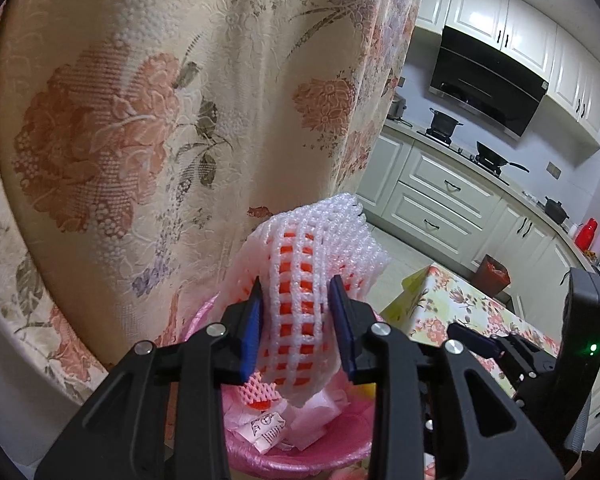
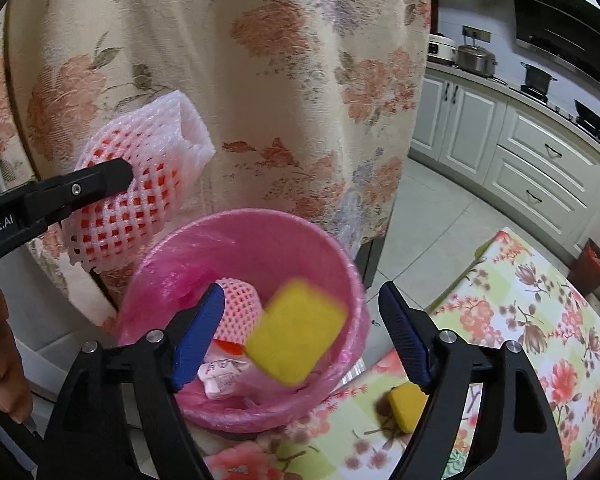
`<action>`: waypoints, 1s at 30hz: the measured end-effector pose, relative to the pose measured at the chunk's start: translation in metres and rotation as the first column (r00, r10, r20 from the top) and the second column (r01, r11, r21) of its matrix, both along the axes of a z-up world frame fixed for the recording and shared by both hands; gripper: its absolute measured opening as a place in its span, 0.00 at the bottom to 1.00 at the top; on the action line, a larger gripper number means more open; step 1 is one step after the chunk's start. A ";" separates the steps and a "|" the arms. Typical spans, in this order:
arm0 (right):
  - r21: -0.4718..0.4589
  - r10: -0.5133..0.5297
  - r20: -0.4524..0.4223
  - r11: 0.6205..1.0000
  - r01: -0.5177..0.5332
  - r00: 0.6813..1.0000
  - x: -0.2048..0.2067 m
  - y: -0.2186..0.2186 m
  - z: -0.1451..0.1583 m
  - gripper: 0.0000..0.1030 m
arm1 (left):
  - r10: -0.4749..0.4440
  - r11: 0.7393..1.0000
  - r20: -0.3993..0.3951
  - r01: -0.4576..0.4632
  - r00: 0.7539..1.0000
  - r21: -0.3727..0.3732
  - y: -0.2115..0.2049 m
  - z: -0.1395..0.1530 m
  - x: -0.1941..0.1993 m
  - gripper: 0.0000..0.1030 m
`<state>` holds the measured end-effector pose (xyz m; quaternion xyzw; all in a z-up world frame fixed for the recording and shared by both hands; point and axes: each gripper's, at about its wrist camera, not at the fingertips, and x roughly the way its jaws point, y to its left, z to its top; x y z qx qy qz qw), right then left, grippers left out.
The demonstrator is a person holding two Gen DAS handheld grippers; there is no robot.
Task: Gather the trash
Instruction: 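Open both tools over the pink bin to drop the net and sponge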
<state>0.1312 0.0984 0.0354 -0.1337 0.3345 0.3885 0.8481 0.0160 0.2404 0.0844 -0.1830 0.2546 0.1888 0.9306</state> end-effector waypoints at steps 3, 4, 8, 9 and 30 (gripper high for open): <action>0.004 -0.020 -0.006 1.000 0.020 1.000 0.007 -0.009 0.000 0.73 | -0.005 1.000 -0.009 0.005 1.000 -0.003 -0.002 -0.003 0.006 0.32; 0.005 -0.029 -0.003 1.000 0.029 1.000 0.009 -0.012 0.000 0.73 | -0.007 1.000 -0.010 0.007 1.000 -0.003 -0.002 -0.003 0.009 0.33; 0.017 -0.064 -0.002 0.998 0.064 0.998 0.012 -0.031 0.001 0.73 | -0.019 1.000 -0.012 0.019 1.000 -0.008 -0.003 -0.006 0.021 0.48; 0.018 -0.075 0.000 0.997 0.075 0.997 0.013 -0.037 0.001 0.73 | -0.025 1.000 -0.012 0.025 1.000 -0.011 -0.004 -0.007 0.024 0.52; -0.009 -0.298 -0.039 0.954 0.298 0.954 0.017 -0.170 -0.022 0.74 | -0.088 0.996 -0.027 0.088 0.996 0.000 -0.037 -0.010 0.017 0.62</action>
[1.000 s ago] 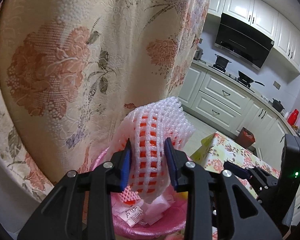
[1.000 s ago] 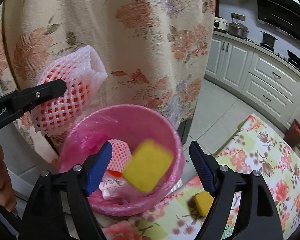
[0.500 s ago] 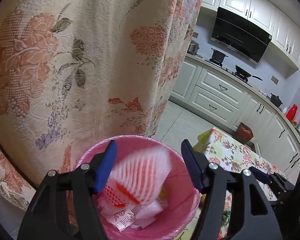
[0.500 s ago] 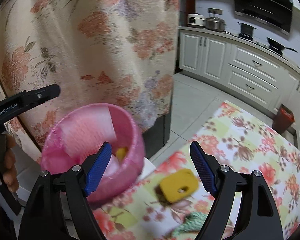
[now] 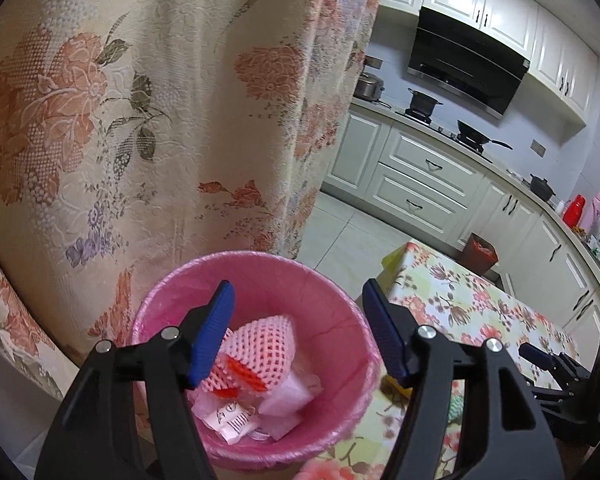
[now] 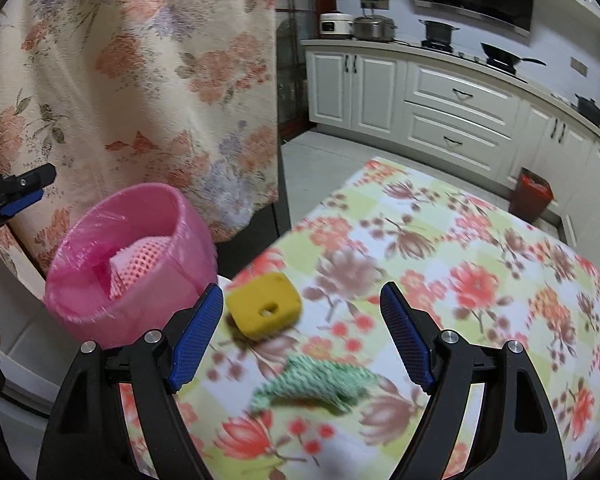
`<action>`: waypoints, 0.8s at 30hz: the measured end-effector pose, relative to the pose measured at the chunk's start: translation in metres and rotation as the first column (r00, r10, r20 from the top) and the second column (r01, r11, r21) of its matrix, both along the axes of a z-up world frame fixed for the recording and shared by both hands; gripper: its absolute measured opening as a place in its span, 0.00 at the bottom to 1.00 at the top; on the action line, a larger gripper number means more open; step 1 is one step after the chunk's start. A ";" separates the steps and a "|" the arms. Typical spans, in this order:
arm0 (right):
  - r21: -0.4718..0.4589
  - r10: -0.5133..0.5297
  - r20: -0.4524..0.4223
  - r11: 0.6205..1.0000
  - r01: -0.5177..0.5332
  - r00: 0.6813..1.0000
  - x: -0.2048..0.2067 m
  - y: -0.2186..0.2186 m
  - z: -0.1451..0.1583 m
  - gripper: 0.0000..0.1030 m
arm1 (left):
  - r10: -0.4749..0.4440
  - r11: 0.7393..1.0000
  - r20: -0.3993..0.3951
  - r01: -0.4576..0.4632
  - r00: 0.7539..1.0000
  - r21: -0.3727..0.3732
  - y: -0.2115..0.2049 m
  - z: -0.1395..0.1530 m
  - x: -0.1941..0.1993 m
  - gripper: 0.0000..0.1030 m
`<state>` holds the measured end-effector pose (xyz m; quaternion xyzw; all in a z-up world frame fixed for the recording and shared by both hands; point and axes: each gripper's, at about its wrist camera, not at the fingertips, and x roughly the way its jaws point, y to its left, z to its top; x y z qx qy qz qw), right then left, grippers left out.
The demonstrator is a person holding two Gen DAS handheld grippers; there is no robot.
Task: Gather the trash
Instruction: 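Open both tools over the pink bin to drop the net and sponge, then move both open tools back to the table toward the green cloth and sponge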
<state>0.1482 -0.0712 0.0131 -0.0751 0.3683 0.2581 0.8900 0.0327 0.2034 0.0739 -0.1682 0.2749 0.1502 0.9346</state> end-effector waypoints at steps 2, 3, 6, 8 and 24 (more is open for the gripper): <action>-0.003 -0.010 -0.004 1.000 0.010 1.000 -0.002 -0.007 -0.003 0.75 | -0.015 1.000 -0.001 0.015 1.000 0.001 -0.006 -0.001 -0.003 0.62; -0.005 -0.014 -0.006 1.000 0.014 1.000 -0.004 -0.010 -0.005 0.76 | -0.021 1.000 -0.003 0.021 1.000 0.003 -0.009 0.000 -0.003 0.62; -0.011 -0.028 -0.019 1.000 0.028 0.999 -0.008 -0.021 -0.012 0.76 | -0.043 0.999 -0.008 0.043 0.999 0.006 -0.020 -0.003 -0.007 0.62; -0.016 -0.033 -0.028 0.999 0.032 0.999 -0.010 -0.024 -0.017 0.76 | -0.056 0.998 -0.011 0.056 0.998 0.004 -0.026 -0.004 -0.008 0.62; -0.020 -0.038 -0.169 0.999 0.035 0.985 -0.022 -0.018 -0.065 0.80 | -0.130 0.991 -0.017 0.130 0.991 0.004 -0.058 -0.010 -0.007 0.63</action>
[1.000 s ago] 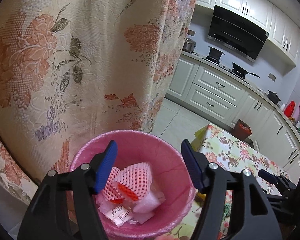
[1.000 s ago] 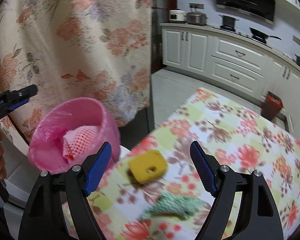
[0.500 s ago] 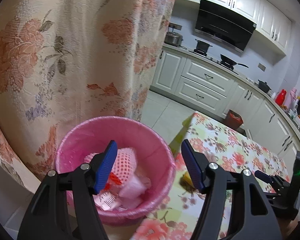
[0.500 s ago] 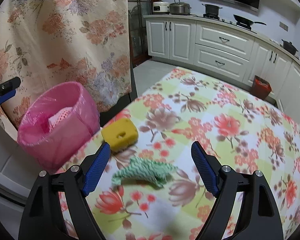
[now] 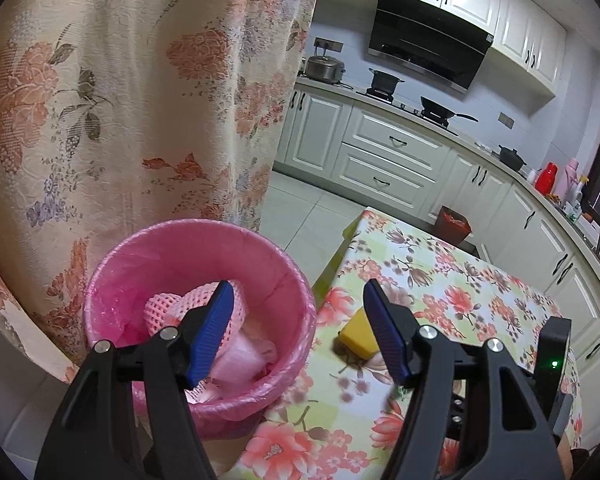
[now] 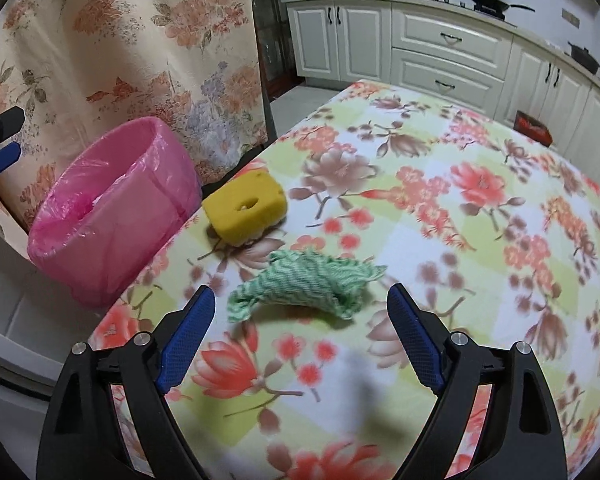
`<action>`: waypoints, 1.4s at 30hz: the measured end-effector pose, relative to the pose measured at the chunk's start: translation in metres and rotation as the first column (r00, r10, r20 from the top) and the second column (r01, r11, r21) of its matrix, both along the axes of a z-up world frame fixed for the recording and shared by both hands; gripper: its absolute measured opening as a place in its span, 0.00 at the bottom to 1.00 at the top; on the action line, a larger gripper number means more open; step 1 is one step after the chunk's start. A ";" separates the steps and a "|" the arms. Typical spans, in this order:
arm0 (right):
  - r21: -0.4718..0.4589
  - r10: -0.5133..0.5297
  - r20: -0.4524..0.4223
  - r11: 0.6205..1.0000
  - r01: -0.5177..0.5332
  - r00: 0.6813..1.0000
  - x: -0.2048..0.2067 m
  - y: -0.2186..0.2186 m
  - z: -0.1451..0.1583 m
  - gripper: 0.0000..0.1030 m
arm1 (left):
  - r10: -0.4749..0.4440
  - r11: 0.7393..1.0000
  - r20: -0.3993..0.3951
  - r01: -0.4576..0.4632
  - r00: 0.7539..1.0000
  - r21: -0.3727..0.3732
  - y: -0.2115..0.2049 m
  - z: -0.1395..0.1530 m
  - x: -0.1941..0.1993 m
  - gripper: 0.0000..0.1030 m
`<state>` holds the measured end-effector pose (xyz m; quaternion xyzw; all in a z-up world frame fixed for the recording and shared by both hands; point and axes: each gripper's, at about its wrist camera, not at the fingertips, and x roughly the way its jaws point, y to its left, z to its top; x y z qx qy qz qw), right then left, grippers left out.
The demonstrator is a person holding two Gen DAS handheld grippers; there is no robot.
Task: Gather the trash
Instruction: 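Move both open tools back to the table toward the green cloth and sponge, then grasp the green cloth with the right tool while the left tool grasps the yellow sponge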
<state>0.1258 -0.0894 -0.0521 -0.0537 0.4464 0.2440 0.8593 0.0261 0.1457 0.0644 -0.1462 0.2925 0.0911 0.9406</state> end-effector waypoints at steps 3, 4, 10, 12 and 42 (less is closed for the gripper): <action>0.007 0.007 -0.013 1.000 -0.007 1.000 0.001 0.008 -0.004 0.80 | -0.002 1.000 0.001 0.002 1.000 -0.004 0.000 -0.001 0.001 0.63; 0.005 0.006 -0.016 1.000 -0.006 1.000 0.002 0.011 -0.006 0.80 | -0.003 1.000 0.000 0.003 1.000 -0.005 0.000 -0.001 0.001 0.63; -0.038 -0.020 -0.004 0.999 0.019 1.000 0.015 0.022 -0.016 0.75 | -0.015 1.000 -0.009 0.015 1.000 -0.014 -0.002 -0.006 0.005 0.63; -0.061 -0.027 -0.003 0.998 0.027 1.000 0.021 0.023 -0.020 0.72 | -0.021 1.000 -0.010 0.020 1.000 -0.016 -0.003 -0.007 0.007 0.63; -0.065 -0.019 0.011 0.998 0.020 1.000 0.044 -0.032 -0.027 0.35 | -0.225 0.974 -0.140 0.227 0.964 -0.008 -0.086 -0.064 0.078 0.62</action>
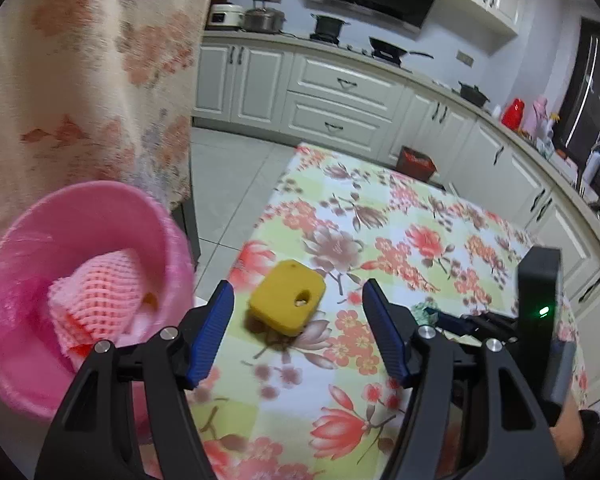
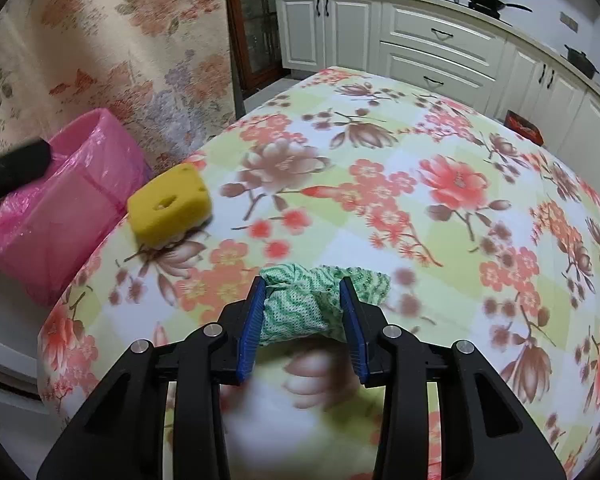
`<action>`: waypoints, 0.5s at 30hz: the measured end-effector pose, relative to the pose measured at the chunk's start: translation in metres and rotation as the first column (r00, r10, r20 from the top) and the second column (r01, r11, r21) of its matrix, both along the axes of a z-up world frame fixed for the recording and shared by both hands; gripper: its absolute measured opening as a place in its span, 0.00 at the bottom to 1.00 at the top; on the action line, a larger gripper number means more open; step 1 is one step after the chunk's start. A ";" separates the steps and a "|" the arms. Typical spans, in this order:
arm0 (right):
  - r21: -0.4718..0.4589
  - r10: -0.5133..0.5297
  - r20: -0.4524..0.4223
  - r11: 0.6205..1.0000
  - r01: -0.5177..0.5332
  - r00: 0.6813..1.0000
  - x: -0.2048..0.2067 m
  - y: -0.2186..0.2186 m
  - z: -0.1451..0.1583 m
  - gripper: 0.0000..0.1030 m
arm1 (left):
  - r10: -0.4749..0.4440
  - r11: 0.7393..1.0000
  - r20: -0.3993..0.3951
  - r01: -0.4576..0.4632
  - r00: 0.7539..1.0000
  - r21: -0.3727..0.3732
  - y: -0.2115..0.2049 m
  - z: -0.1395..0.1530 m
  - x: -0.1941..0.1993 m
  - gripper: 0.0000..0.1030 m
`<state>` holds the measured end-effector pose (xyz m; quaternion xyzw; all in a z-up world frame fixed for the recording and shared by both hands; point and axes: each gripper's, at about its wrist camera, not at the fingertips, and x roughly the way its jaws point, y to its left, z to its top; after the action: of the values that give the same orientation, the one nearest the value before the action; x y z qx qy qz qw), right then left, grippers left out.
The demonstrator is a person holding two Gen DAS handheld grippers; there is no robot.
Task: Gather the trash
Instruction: 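Grasp the green cloth with the right tool while the left tool grasps the yellow sponge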
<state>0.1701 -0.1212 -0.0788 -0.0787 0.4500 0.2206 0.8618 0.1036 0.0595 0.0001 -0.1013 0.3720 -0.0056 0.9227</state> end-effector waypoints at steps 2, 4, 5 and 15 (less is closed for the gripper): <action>0.008 -0.001 0.000 1.000 0.001 1.000 0.002 -0.006 0.001 0.35 | -0.015 1.000 -0.024 0.015 1.000 0.006 -0.006 -0.010 0.011 0.62; 0.019 -0.003 -0.002 1.000 0.003 1.000 0.004 -0.010 0.001 0.34 | -0.028 0.999 -0.053 0.029 0.998 0.014 -0.010 -0.024 0.024 0.62; 0.023 -0.003 -0.003 1.000 0.003 1.000 0.004 -0.012 0.001 0.34 | -0.030 0.999 -0.068 0.032 0.997 0.020 -0.011 -0.030 0.030 0.62; 0.055 -0.008 -0.014 0.998 0.009 1.000 0.007 -0.027 0.003 0.32 | -0.050 0.993 -0.169 0.068 0.984 0.099 -0.018 -0.068 0.069 0.62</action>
<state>0.1775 -0.1486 -0.0762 -0.0516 0.4501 0.2296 0.8614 0.1730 0.0411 -0.0681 -0.0421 0.4503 -0.0051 0.8919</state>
